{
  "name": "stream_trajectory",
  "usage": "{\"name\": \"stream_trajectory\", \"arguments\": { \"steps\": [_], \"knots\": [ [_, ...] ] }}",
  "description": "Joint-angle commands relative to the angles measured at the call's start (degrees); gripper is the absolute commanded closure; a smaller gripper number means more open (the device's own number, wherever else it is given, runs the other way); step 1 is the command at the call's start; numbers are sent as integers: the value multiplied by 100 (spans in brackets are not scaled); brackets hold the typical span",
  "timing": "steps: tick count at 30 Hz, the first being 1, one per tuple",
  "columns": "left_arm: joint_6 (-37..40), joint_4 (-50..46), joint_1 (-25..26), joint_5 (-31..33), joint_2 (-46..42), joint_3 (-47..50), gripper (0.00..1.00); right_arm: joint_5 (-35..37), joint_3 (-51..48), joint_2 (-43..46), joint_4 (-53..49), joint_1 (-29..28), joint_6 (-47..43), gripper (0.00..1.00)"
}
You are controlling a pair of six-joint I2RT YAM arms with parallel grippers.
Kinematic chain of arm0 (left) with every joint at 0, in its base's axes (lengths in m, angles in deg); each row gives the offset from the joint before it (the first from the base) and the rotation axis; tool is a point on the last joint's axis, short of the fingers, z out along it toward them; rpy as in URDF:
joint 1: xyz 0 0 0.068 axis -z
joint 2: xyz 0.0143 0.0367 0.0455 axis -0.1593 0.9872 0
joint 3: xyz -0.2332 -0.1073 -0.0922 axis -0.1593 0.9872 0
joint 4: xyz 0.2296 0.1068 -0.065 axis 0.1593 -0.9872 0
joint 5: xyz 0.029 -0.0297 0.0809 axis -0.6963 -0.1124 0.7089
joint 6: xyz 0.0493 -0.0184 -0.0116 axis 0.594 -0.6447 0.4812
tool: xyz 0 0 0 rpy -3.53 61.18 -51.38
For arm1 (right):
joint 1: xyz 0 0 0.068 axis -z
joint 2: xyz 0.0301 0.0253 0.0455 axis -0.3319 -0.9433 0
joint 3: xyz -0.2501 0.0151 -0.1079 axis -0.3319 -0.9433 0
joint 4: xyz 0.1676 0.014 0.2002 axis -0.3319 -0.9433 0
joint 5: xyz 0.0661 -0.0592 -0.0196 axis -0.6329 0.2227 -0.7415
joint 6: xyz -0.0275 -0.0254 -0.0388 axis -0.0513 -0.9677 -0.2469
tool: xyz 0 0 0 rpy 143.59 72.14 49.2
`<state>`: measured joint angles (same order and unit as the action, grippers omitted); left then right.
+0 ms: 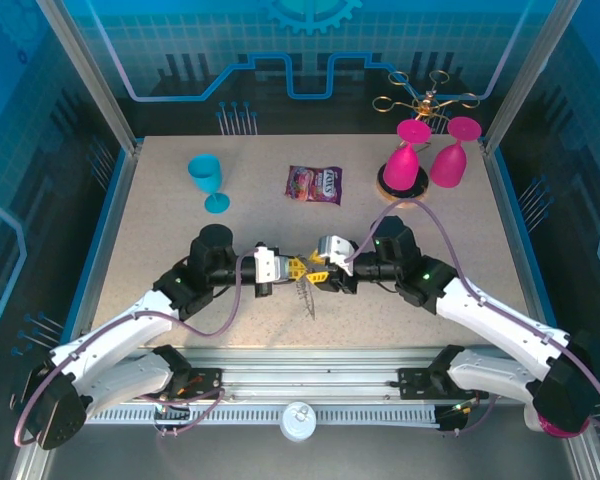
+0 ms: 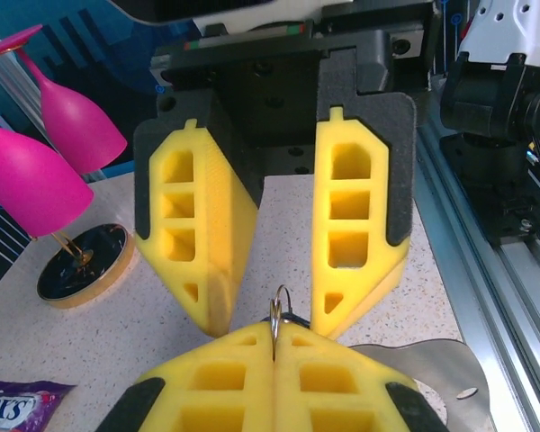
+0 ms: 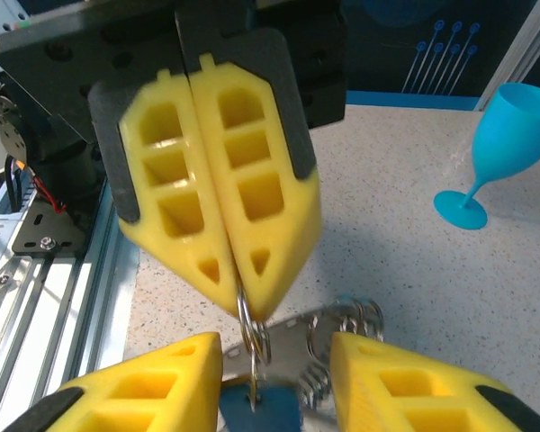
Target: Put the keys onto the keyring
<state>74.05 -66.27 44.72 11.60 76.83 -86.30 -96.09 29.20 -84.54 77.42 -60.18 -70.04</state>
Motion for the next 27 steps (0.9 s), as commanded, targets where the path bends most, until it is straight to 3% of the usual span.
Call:
{"name": "stream_trajectory", "arguments": {
  "steps": [1, 4, 8, 22, 27],
  "knots": [
    [15, 251, 30, -201, -154, 41, 100, -264, -207, 278, 273, 215, 304, 61],
    [44, 247, 38, -207, -151, 45, 100, -459, -255, 373, 166, 239, 374, 59],
    [72, 261, 31, -227, -145, 56, 100, -508, -228, 344, 142, 235, 427, 65],
    [90, 325, 34, -318, -145, 44, 100, -428, -91, 52, 88, 273, 384, 96],
    [49, 291, 34, -498, -121, -66, 100, -614, 60, -291, -47, 309, 417, 100]
  ]
}}
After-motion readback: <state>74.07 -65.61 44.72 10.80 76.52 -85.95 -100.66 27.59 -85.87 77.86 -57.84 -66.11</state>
